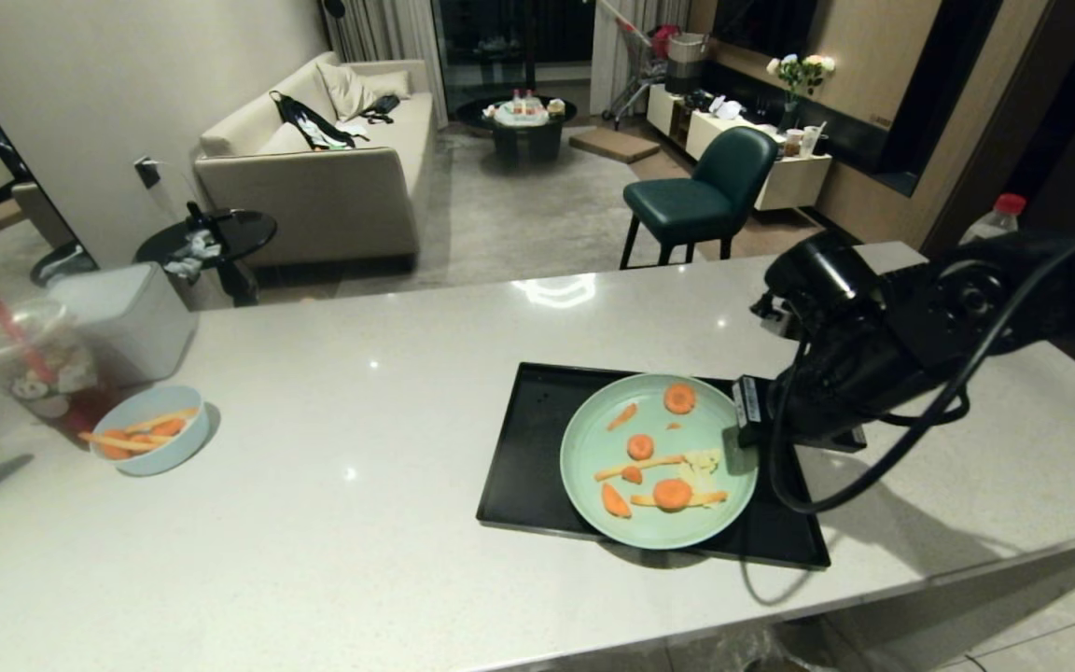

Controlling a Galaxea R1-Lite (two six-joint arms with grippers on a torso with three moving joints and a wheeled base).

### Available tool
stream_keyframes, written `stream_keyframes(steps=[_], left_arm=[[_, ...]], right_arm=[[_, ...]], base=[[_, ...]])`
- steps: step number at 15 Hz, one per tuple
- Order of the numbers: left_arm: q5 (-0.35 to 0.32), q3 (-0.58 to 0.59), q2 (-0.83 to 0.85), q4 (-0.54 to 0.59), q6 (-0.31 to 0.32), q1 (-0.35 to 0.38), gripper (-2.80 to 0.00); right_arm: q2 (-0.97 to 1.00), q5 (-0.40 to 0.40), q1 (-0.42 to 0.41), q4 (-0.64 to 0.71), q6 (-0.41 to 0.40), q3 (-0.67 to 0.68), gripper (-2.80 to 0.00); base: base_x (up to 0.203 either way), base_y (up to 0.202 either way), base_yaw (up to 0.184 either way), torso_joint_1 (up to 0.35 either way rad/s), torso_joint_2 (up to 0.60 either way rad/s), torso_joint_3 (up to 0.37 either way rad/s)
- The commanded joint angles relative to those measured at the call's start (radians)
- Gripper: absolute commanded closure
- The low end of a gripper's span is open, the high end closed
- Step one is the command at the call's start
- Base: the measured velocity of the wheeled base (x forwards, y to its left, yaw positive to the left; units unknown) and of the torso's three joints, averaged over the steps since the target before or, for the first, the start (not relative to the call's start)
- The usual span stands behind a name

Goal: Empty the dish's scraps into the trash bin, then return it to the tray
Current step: Pick up the plate with leftover food, then move the plate over the trash can

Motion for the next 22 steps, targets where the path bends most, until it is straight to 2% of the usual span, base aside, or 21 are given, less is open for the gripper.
stream_keyframes(steps=[1, 9, 18, 22], left_arm=[[0.000, 0.000, 0.001, 0.000, -0.001, 0.001, 0.00], [0.000, 0.000, 0.001, 0.000, -0.001, -0.001, 0.00], [0.000, 0.000, 0.001, 0.000, -0.001, 0.000, 0.00], [0.000, 0.000, 0.001, 0.000, -0.001, 0.000, 0.00]], right_arm=[[-0.139, 0.001, 0.018, -0.043, 0.013, 0.118, 0.00], [-0.443, 0.001, 0.141, -0.069, 0.171, 0.399, 0.00], [-0.700, 0.004, 0.145, 0.020, 0.185, 0.648, 0.00], [-0.791, 0.001, 0.144, 0.060, 0.217, 0.727, 0.00]], base=[[0.000, 0.000, 0.000, 0.000, 0.00, 0.000], [0.000, 0.000, 0.000, 0.000, 0.00, 0.000], [0.000, 0.000, 0.000, 0.000, 0.00, 0.000], [0.000, 0.000, 0.000, 0.000, 0.00, 0.000]])
